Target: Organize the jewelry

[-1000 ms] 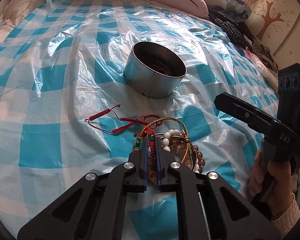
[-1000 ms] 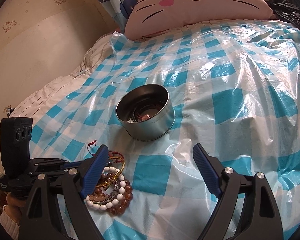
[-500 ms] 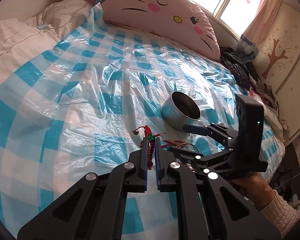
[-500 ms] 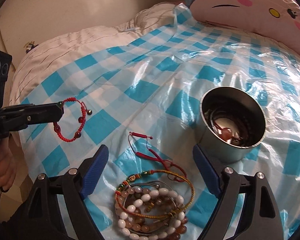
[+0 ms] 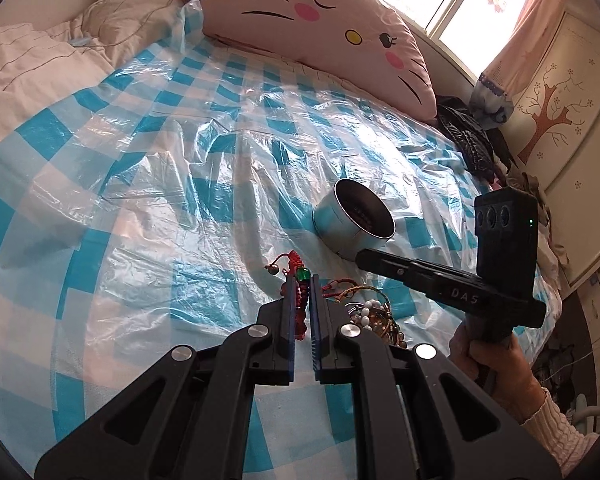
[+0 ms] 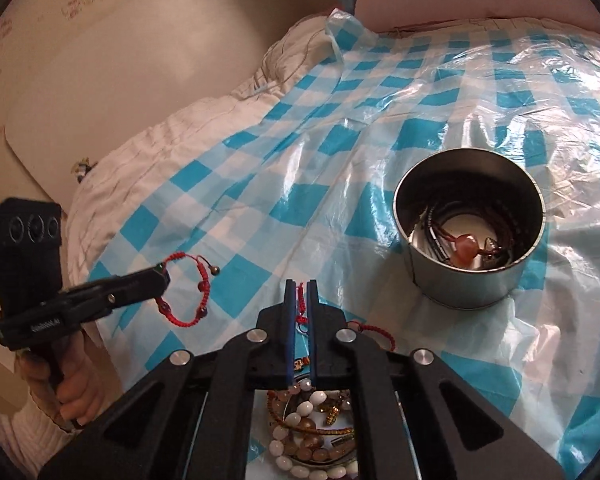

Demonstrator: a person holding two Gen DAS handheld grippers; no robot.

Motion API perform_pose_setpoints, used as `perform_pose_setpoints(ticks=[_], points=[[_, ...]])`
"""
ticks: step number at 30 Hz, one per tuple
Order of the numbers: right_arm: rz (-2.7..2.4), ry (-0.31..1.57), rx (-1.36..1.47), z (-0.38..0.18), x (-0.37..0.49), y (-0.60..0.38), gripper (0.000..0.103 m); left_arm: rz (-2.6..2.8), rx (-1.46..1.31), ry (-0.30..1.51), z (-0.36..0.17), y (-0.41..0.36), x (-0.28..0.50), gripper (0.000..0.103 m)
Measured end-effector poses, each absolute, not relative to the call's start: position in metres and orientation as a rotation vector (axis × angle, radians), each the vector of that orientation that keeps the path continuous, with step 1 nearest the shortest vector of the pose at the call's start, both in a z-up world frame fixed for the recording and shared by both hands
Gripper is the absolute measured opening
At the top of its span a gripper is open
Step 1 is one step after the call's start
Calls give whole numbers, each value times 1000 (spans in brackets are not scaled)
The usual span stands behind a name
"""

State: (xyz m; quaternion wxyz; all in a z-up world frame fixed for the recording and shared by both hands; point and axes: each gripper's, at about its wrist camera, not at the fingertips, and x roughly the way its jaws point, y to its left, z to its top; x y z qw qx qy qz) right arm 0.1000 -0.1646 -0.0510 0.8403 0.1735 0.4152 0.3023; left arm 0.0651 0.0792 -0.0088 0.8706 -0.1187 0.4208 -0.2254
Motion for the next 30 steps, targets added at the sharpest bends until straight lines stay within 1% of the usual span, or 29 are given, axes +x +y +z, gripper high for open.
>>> perform_pose_setpoints(ticks=[2,4,5,7,8,9,10,11,12,14,16,18,23,30], points=[[621,895,333,-52,103,-161,8,-475,-246,886,-10,75,65,6],[637,934,274,-57,109,-146,51,-475,-243,888,-10,72,65,6],[651,929,217,-57,109,-137,76,-475,-241,886,-9,71,65,6],[662,958,89,-63,110,-118,75,-474,-236,884,-9,72,66,6],[670,971,50,-67,112,-110,71,-472,-236,884,-9,72,67,6],[683,993,40,-73,115,-106,58,-471,-237,885,-9,73,68,6],[705,1027,53,-80,120,-103,48,-469,-237,886,-9,74,68,6],[739,1048,81,-85,123,-102,30,-466,-237,886,-10,75,69,6],[766,1051,99,-86,124,-101,18,-463,-238,885,-10,76,69,6],[794,1037,106,-83,119,-100,9,-458,-242,883,-10,79,70,6],[814,1022,154,-80,114,-105,8,-454,-248,883,-10,82,70,6],[842,1005,240,-74,111,-114,4,-449,-251,882,-10,84,71,6],[856,881,476,-50,95,-152,4,-455,-247,875,-6,83,68,6],[754,661,674,-24,59,-214,4,-506,-232,870,-2,57,67,6]])
